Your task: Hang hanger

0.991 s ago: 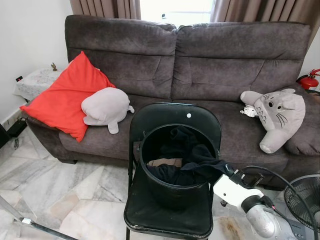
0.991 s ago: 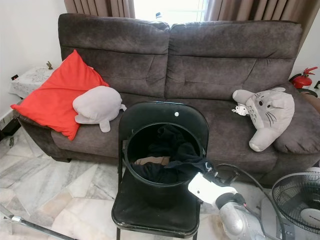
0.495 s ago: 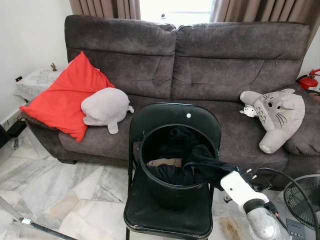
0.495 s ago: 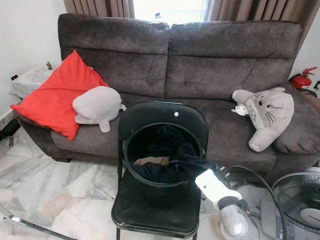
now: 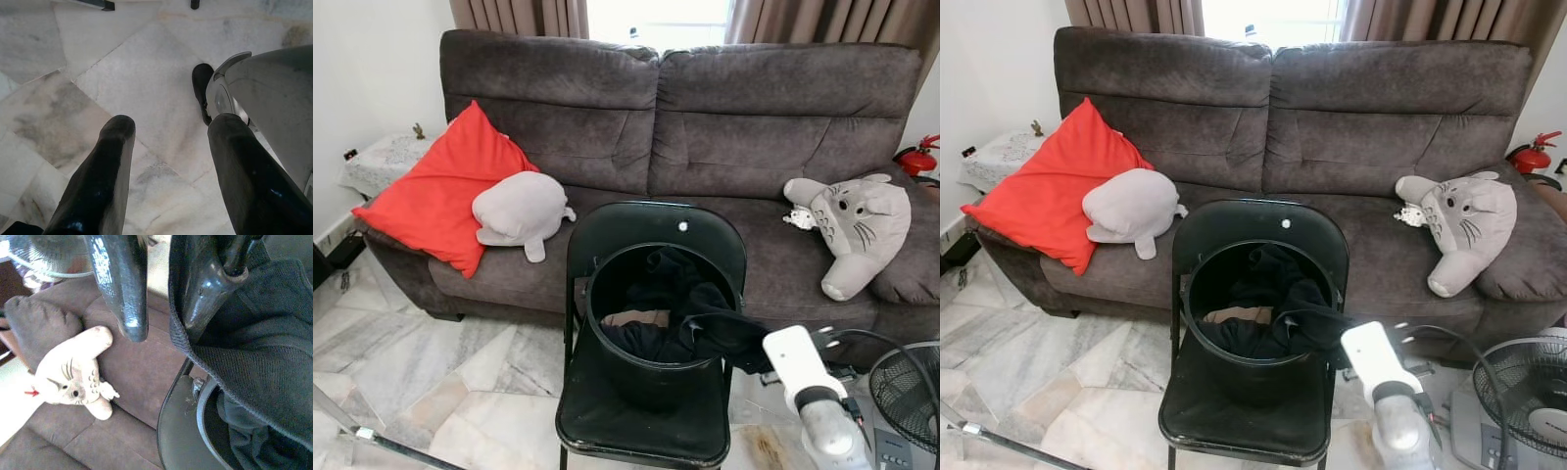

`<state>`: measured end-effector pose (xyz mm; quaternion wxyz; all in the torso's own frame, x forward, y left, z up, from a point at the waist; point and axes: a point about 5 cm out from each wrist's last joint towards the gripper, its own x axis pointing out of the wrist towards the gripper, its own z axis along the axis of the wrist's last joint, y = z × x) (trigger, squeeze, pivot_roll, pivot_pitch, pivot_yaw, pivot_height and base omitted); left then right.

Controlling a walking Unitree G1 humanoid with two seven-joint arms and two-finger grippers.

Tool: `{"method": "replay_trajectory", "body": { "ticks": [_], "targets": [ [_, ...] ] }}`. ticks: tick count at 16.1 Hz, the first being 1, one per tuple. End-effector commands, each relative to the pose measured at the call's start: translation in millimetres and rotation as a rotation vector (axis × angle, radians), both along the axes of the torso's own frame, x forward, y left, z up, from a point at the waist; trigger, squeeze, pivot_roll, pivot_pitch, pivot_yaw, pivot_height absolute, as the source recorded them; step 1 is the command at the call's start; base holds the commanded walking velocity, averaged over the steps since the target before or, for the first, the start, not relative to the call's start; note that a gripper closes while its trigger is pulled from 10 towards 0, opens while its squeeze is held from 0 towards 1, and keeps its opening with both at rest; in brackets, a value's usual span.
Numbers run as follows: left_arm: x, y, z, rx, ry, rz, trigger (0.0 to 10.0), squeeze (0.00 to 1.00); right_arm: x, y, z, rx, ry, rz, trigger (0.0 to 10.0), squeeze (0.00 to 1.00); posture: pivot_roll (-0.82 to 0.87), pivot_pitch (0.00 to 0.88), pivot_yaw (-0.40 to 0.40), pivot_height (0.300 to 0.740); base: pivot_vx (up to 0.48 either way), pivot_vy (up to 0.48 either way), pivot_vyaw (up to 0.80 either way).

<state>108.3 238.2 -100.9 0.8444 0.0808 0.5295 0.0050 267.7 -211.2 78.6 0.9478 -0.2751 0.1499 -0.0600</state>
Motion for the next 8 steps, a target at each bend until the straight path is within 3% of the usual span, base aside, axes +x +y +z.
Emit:
{"method": "replay_trajectory", "body": {
  "ticks": [1, 4, 8],
  "targets": [
    [-3.8, 3.3, 0, 0.008, 0.017, -0.007, 10.0, 0.00, 3.0, -1.9, 1, 0.051, 0.008, -0.039, 10.0, 0.00, 0.00, 0.000, 0.034, 0.740, 0.000, 0.000, 0.00],
    [-4.2, 3.3, 0, 0.008, 0.018, -0.007, 10.0, 0.00, 5.1, -0.9, -2, 0.116, 0.031, -0.063, 10.0, 0.00, 0.01, 0.000, 0.033, 0.740, 0.000, 0.000, 0.00],
    [-4.3, 3.1, 0, 0.008, 0.019, -0.006, 10.0, 0.00, 2.3, 7.9, -12, 0.134, 0.123, 0.005, 10.0, 0.00, 0.01, 0.000, 0.032, 0.740, 0.000, 0.000, 0.00]
  ]
}}
